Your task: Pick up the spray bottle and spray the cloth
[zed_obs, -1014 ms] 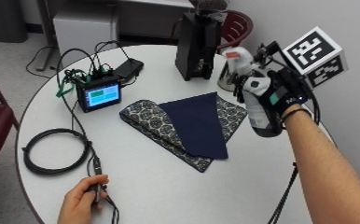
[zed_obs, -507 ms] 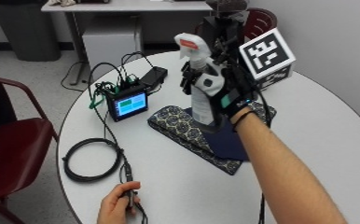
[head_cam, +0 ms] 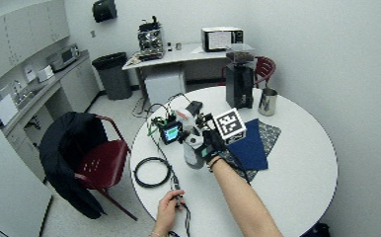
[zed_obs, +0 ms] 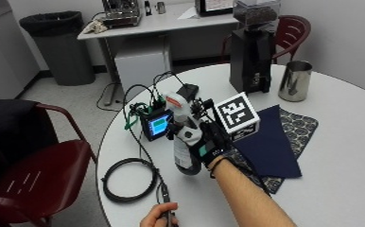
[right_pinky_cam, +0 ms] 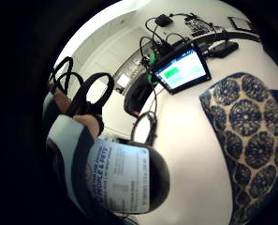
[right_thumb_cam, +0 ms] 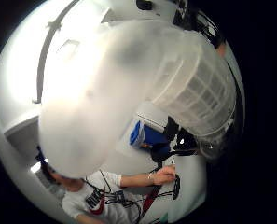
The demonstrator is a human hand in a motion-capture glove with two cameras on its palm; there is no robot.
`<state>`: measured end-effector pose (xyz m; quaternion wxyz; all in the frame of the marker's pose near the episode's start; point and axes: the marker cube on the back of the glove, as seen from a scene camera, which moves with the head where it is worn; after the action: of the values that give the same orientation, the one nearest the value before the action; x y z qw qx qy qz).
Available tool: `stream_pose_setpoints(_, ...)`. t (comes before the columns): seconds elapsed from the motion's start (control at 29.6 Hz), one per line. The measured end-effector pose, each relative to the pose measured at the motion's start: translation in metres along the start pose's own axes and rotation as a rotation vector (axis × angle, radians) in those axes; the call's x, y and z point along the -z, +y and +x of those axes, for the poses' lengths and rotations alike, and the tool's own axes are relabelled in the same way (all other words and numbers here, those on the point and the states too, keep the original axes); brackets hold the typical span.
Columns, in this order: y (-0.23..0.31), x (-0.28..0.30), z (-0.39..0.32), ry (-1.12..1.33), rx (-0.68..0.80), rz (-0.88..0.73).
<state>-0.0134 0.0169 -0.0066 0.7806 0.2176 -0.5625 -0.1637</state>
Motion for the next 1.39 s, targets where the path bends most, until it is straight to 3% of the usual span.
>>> stream_pose_setpoints(0.61, 0.004, 0.010, 0.008, 0.007, 0.046, 0.095)
stream_pose_setpoints(1.08, 0.034, -0.002, 0.048, 0.010, -0.026, 0.040)
stream_pose_setpoints(1.39, 0.044, 0.020, 0.025, 0.052, -0.011, 0.008)
